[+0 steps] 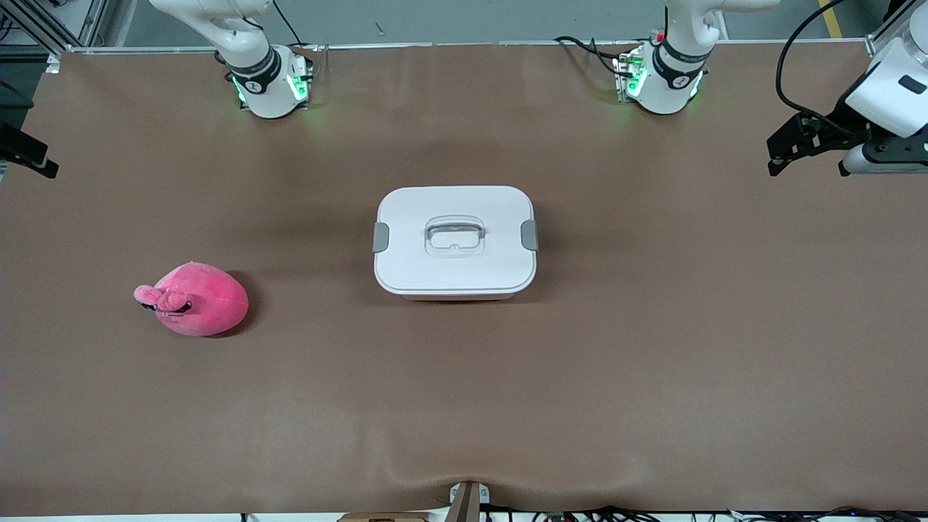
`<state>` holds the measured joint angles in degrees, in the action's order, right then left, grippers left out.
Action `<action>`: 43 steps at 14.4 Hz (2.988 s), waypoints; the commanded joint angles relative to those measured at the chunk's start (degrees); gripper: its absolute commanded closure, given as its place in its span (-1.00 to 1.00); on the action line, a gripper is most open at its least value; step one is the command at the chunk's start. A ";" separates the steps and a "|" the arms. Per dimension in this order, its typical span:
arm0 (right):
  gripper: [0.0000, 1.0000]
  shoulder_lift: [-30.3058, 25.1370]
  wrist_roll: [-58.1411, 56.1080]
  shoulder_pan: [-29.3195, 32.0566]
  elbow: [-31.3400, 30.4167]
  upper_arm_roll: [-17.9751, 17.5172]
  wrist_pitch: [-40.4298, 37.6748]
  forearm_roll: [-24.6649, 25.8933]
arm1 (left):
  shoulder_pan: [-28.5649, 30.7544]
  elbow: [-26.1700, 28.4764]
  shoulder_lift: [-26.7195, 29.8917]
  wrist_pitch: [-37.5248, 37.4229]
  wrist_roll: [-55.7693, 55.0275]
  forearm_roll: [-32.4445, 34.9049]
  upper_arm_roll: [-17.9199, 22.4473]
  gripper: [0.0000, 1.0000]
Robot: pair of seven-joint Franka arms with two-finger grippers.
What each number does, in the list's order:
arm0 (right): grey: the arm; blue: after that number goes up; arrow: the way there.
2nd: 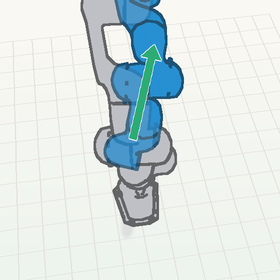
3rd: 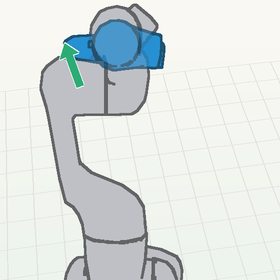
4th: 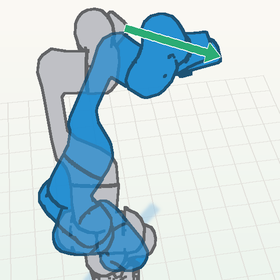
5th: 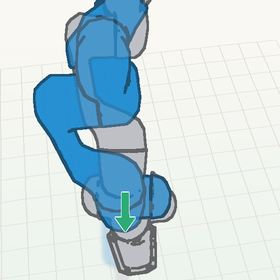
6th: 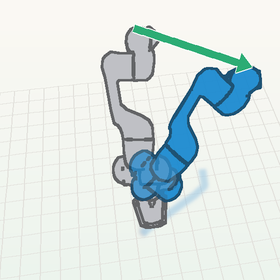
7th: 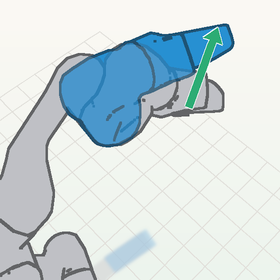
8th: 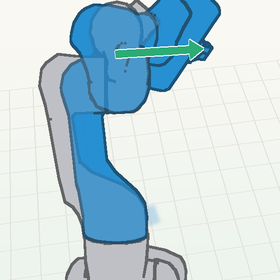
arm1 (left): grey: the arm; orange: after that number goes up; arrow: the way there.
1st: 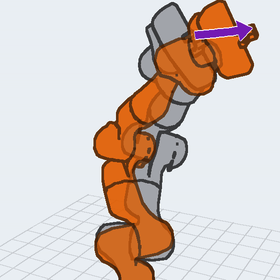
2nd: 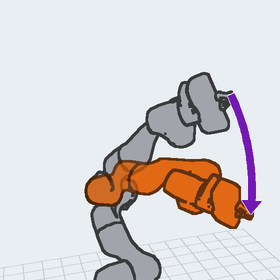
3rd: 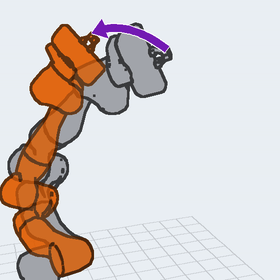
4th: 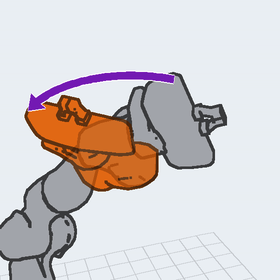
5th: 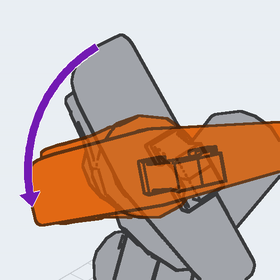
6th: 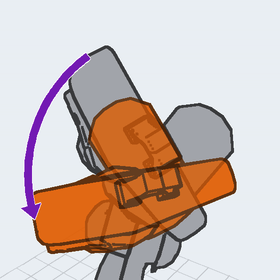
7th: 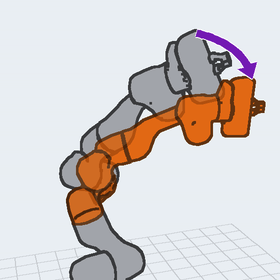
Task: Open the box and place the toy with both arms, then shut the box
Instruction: 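Move the left gripper toward the box lid while the right gripper reaches the toy, then grasp the lid handle with the left gripper while the right gripper grasps the toy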
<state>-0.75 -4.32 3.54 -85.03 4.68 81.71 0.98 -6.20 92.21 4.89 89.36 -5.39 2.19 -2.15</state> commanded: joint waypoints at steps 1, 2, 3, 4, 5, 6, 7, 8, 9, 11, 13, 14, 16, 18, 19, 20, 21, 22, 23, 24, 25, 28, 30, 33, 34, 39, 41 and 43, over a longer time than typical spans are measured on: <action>-1.00 -0.13 -1.12 2.26 -0.48 -1.43 0.28 -1.33 | 0.22 -0.72 0.30 -0.50 1.61 -0.52 0.04 -1.00; -1.00 -0.22 -1.21 2.17 -1.01 -1.43 1.68 -1.33 | 0.22 -0.72 0.30 -0.50 1.53 -0.52 0.04 -1.00; -1.00 -0.22 -1.21 2.08 -1.45 -1.43 2.13 -1.33 | 0.22 -0.81 0.21 -0.50 1.44 -0.52 0.04 -1.00; -1.00 -0.22 -1.13 1.91 -1.63 -1.43 2.05 -1.33 | 0.14 -0.98 0.12 -0.50 0.66 -0.52 0.04 -1.00; -1.00 -0.22 -1.12 2.00 -1.72 -1.43 1.88 -1.33 | 0.14 -1.59 -0.23 -0.50 0.56 -0.52 0.04 -1.00; -1.00 -0.22 -1.12 1.91 -1.72 -1.43 1.79 -1.33 | 0.31 -1.86 -0.23 -0.50 0.39 -0.35 0.04 -1.00; -1.00 -0.30 -1.12 1.91 -1.63 -1.52 1.61 -1.33 | 0.31 -1.60 -0.23 -0.50 0.65 -0.26 0.04 -1.00; -1.00 -0.39 -1.12 1.91 -1.63 -1.52 1.35 -1.33 | 0.14 -1.69 -0.23 -0.50 0.47 -0.17 0.04 -1.00; -1.00 -0.48 -1.12 1.91 -1.63 -1.52 1.09 -1.42 | -0.04 -1.69 -0.32 -0.59 0.30 -0.17 -0.05 -1.00; -1.00 -0.57 -1.30 2.00 -1.54 -1.52 0.73 -1.42 | -0.13 -1.77 -0.93 -1.29 0.38 -0.26 -0.22 -1.00; -1.00 -0.74 -1.91 2.17 -1.54 -1.34 0.47 -2.29 | -0.39 -1.25 -1.20 -1.38 0.21 -0.35 -0.31 -1.00; -1.00 -0.74 -1.92 2.17 -1.54 -1.34 0.29 -2.30 | -0.65 -0.99 -1.54 -1.38 -0.23 -0.70 -0.49 -1.00; -1.00 -0.74 -2.00 2.17 -1.54 -1.34 0.20 -2.30 | -1.09 -0.02 -1.90 -2.26 -4.78 -1.14 -0.92 -1.00; -1.00 -0.74 -2.00 2.08 -1.54 -1.34 -0.06 -2.30 | -1.71 0.86 -1.99 -2.17 -10.31 -1.49 -3.20 -1.00; -1.00 -0.74 -2.00 2.00 -1.54 -1.34 -0.15 -2.30 | -1.80 1.21 -1.99 -2.00 -14.08 -1.49 -4.69 -1.00; -1.00 -0.66 -2.00 1.82 -1.54 -1.34 -0.15 -2.21 | -1.80 1.47 -2.42 -1.73 -17.68 -1.49 -6.71 -1.00; -1.00 -0.48 -2.00 1.73 -1.54 -1.43 -0.06 -2.30 | -1.71 1.39 -3.04 -1.56 -21.29 -1.49 -8.73 -1.00; -1.00 -0.48 -1.92 1.38 -1.63 -1.52 -0.15 -2.30 | -1.80 1.65 -3.30 -1.55 -24.28 -1.49 -10.31 -1.00; -1.00 -0.48 -1.92 0.60 -1.72 -1.52 -0.93 -2.21 | -1.71 2.17 -3.91 -1.47 -27.97 -1.49 -11.72 -1.00; -1.00 -0.13 -1.92 -0.11 -1.72 -1.52 -1.98 -2.30 | -1.80 2.44 -4.18 -0.94 -31.14 -1.49 -12.96 -1.00; -1.00 0.22 -1.92 -0.90 -1.72 -1.52 -2.25 -2.21 | -1.80 2.53 -5.05 -0.59 -34.74 -1.49 -14.79 -1.00; -1.00 2.58 -2.00 -3.63 -1.63 -1.52 -1.82 -1.77 | -1.88 2.53 -7.43 1.51 -48.26 -1.49 -20.33 -1.00; -1.00 5.05 -2.00 -3.98 -1.63 -1.61 -0.07 -2.30 | -1.88 2.62 -8.84 4.06 -57.66 -1.40 -23.59 -1.00; -1.00 7.60 -2.44 -5.56 -1.63 -1.52 2.14 -1.59 | -2.41 2.80 -12.00 8.54 -72.52 -1.40 -27.28 -1.00; -1.00 8.21 -2.44 -5.56 -1.72 -1.52 2.40 -1.59 | -3.46 2.80 -13.05 10.73 -78.05 -1.32 -27.64 -1.00; -1.00 12.95 -4.98 -5.65 -9.88 -1.61 18.54 -2.91 | -8.73 2.62 -18.15 20.57 -96.35 -0.44 -27.64 -1.00; -1.00 15.94 -6.22 -5.21 -10.24 -1.61 22.60 -2.91 | -10.75 2.80 -19.91 25.23 -104.16 0.09 -27.56 -1.00; -1.00 18.06 -9.10 -4.69 -10.24 -1.43 25.42 -2.91 | -12.51 2.71 -22.10 28.23 -110.86 3.32 -27.64 -1.00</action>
<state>16.02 -10.15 -1.88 -95.64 3.09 105.49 -1.00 -17.14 95.17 -15.47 114.96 -110.23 2.71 -29.73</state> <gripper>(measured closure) 0.000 0.000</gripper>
